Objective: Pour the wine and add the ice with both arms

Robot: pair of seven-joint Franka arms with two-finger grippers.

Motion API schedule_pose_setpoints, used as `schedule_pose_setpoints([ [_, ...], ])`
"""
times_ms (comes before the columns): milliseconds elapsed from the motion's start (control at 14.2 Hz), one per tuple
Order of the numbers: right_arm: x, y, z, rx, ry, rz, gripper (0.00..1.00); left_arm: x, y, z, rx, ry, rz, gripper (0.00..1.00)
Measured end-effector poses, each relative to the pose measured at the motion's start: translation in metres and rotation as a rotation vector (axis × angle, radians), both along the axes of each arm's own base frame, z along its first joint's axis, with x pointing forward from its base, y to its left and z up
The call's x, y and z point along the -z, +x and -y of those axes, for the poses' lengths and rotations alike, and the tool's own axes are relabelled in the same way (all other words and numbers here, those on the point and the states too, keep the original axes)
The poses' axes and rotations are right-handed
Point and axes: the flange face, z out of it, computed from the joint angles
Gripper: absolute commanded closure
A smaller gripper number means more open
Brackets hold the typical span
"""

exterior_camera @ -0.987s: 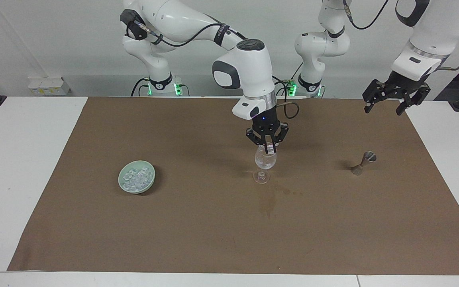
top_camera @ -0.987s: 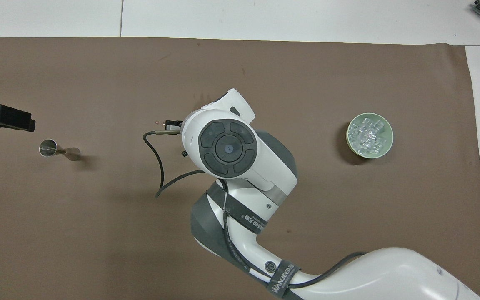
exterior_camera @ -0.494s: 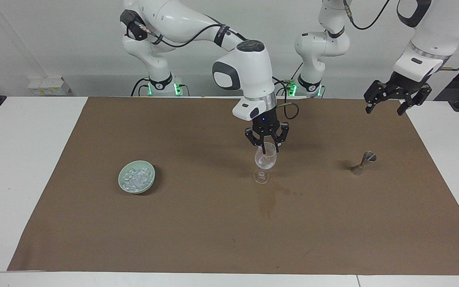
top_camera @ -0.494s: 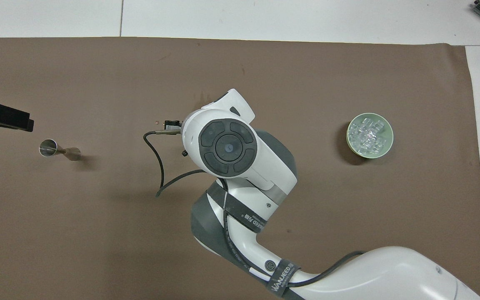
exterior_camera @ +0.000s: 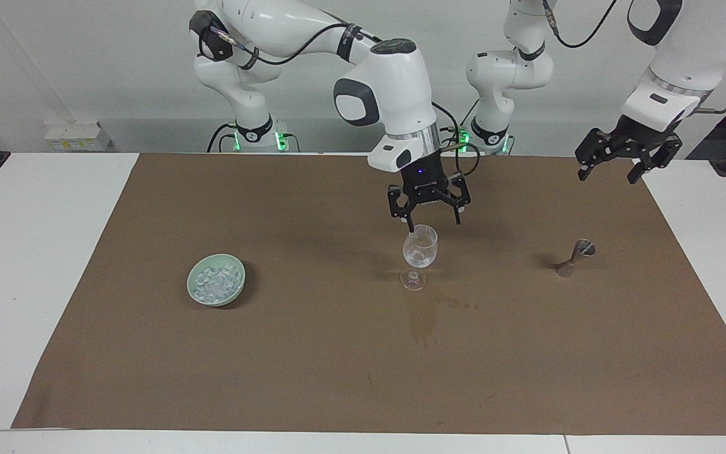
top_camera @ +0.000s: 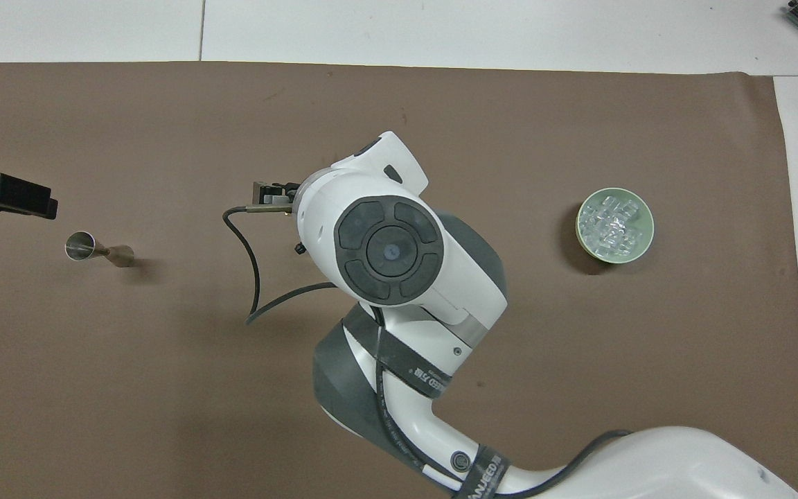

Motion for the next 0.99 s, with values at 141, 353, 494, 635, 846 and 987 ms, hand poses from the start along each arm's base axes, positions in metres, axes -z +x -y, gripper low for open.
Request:
schedule_pose_setpoints([
  [141, -0.017, 0.007, 0.02, 0.037, -0.021, 0.024, 0.0, 0.0, 0.0, 0.001, -0.002, 0.0, 0.0, 0.0],
  [353, -0.031, 0.03, 0.071, 0.078, -0.112, 0.05, 0.0, 0.0, 0.0, -0.002, -0.008, 0.0, 0.0, 0.0],
  [494, -0.036, 0.043, 0.106, 0.098, -0.184, 0.046, 0.0, 0.0, 0.0, -0.005, -0.014, 0.001, -0.001, 0.0],
  [635, -0.041, 0.054, 0.14, 0.147, -0.232, 0.034, 0.0, -0.002, 0.0, -0.015, -0.032, 0.001, 0.003, 0.0],
  [846, -0.052, 0.065, 0.188, 0.183, -0.242, -0.004, 0.0, -0.004, -0.001, -0.032, -0.06, 0.001, 0.006, 0.0],
  [987, -0.067, 0.066, 0.228, 0.19, -0.255, -0.045, 0.0, -0.003, -0.001, -0.027, -0.048, 0.024, 0.005, 0.0],
])
